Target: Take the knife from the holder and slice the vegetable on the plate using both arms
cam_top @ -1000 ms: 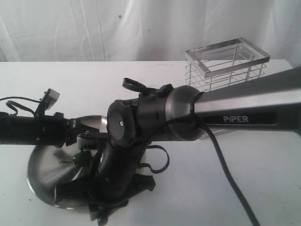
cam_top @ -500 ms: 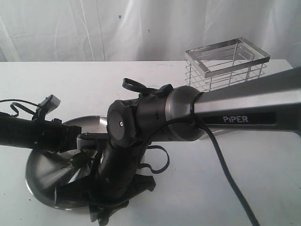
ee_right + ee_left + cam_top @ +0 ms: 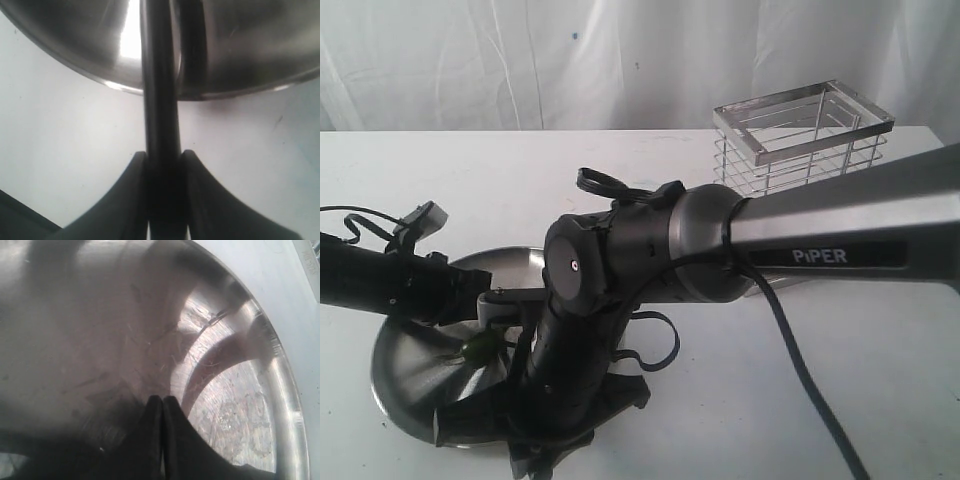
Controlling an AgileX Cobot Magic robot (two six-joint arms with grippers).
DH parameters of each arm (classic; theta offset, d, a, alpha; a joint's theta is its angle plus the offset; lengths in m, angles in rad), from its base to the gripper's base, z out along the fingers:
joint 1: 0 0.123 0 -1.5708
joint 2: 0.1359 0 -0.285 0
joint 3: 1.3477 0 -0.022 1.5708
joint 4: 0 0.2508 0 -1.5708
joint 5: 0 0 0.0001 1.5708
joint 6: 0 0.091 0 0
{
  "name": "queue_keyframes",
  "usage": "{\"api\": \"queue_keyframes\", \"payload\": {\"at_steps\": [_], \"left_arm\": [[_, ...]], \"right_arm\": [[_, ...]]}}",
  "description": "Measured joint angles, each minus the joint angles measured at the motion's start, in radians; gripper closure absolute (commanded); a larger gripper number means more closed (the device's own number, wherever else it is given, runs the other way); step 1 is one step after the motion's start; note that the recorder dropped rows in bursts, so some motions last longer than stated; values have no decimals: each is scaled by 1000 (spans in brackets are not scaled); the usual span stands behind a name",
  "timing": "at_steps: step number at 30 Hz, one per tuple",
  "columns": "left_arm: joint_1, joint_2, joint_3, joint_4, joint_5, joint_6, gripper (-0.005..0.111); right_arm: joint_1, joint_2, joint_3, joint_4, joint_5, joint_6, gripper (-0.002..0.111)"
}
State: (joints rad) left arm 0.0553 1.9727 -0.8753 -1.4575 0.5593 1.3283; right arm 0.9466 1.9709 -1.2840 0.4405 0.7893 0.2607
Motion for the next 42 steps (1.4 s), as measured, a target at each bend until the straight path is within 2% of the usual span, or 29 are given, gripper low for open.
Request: {"api": "queue_keyframes", "payload": {"at_steps": [7,13,17,28,42], "left_arm": [[0,-55,-80,52,45,-1,107],[0,-124,-90,239,6,-136,107],[-2,-126,-90,287,-1,-169,107],[-111,-132,-17,295,-156,-151,107],[-114,-149,35,218,-218,-185,107]], "right_arm": [[0,0,0,-12,-7,0,108],[0,0,0,-13,-7,0,108],[0,0,0,-13,-7,0,108],[0,0,0,-16,-9,0,108],[0,0,0,-21,-7,0,108]]}}
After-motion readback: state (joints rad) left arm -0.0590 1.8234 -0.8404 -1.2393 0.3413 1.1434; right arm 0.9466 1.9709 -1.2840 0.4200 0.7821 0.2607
